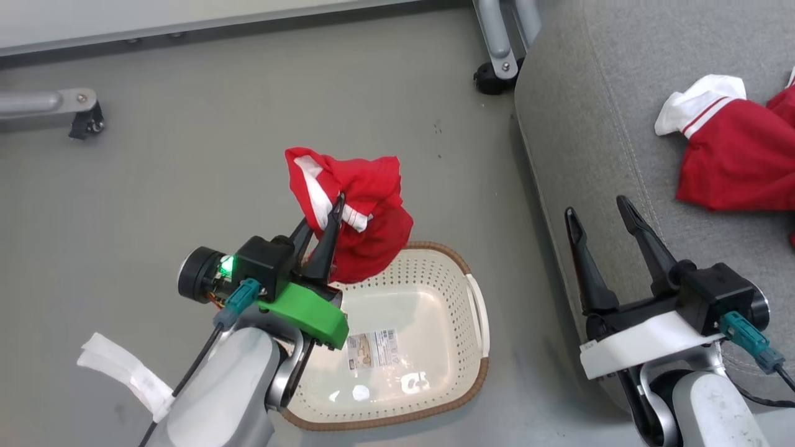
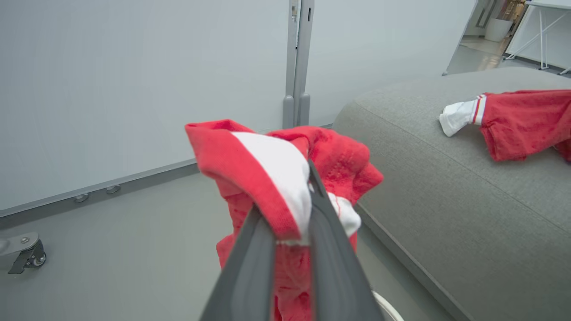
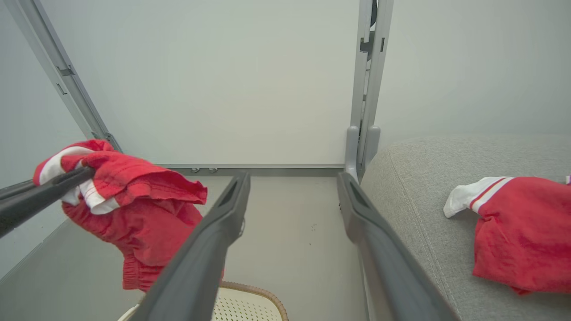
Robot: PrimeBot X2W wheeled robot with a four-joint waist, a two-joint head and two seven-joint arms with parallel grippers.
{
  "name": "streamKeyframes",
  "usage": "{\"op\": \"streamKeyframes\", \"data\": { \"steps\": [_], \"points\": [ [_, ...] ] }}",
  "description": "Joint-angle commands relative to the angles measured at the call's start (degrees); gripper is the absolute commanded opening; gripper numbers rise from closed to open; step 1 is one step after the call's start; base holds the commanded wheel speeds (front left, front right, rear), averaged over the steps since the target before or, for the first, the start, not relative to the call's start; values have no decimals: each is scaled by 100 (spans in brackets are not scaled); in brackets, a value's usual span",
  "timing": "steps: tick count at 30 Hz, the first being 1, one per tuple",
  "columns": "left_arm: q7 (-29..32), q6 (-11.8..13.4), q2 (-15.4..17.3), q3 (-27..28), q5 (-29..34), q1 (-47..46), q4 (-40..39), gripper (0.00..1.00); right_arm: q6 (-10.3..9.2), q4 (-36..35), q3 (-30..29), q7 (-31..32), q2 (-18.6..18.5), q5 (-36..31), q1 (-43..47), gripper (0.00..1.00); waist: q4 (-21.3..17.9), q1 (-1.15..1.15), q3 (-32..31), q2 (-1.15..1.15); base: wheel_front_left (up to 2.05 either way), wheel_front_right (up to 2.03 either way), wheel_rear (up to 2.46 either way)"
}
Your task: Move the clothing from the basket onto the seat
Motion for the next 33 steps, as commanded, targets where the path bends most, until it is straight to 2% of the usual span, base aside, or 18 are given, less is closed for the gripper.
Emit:
{"op": "streamKeyframes", "data": {
  "steps": [1, 9, 16, 33],
  "points": [
    [-18, 56, 67, 67, 112, 136, -240, 0, 0, -37, -26, 42, 3, -23, 121, 100, 194, 1, -299, 0, 0, 0, 0],
    [-15, 156, 190, 373, 317, 533, -1519, 0, 0, -184, -40, 213, 1, 14, 416, 100, 286, 1, -731, 0, 0, 0, 0],
    [-12, 215, 249, 451, 347, 986, -2282, 0, 0, -270, 2, 379, -31, 27, 705, 100, 292, 1, -1071, 0, 0, 0, 0],
    [145, 376, 279, 188, 192, 1775, -2930, 0, 0, -415, 86, 649, 22, 76, 1284, 100, 345, 1, -1587, 0, 0, 0, 0]
  ]
}}
